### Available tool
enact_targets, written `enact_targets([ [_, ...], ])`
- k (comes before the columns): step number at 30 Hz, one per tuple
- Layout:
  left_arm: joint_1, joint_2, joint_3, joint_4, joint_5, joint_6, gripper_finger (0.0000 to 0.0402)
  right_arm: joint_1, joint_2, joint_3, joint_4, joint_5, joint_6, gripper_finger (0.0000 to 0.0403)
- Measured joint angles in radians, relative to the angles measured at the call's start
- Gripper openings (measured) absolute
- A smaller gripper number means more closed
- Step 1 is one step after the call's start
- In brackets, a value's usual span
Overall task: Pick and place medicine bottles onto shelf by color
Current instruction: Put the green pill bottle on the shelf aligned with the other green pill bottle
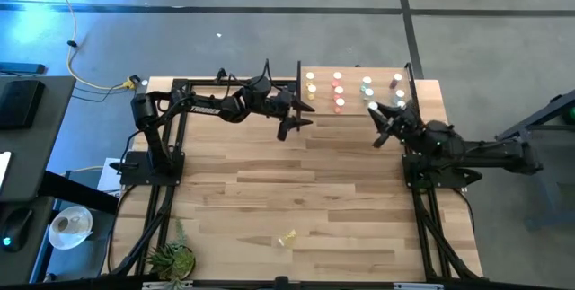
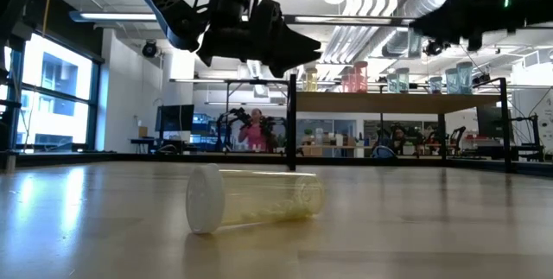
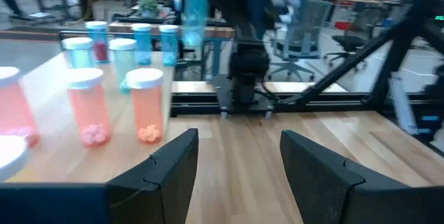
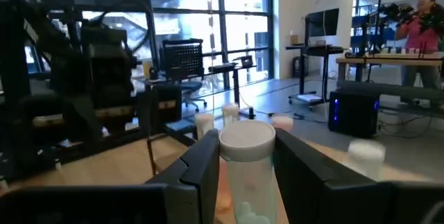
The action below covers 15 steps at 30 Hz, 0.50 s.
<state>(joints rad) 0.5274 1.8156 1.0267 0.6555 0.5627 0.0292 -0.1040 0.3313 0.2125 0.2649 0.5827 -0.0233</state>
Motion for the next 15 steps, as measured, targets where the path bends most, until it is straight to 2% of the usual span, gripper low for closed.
enact_targets([
  [6,0.0,0.0,0.0,0.0,-0.023,-0.02,0.0195,0.0,0.001,-0.203,0.362,-0.036,-0.006,0.0108],
  [11,0.0,0.0,0.0,0.003,-0.024,-0.018,0.0195,0.0,0.014,-0.182,0.305,-0.036,-0.027,0.0108],
  [15,0.0,0.0,0.0,0.004,-0.024,-0.018,0.0195,0.0,0.032,-0.18,0.301,0.03,-0.003,0.0108],
])
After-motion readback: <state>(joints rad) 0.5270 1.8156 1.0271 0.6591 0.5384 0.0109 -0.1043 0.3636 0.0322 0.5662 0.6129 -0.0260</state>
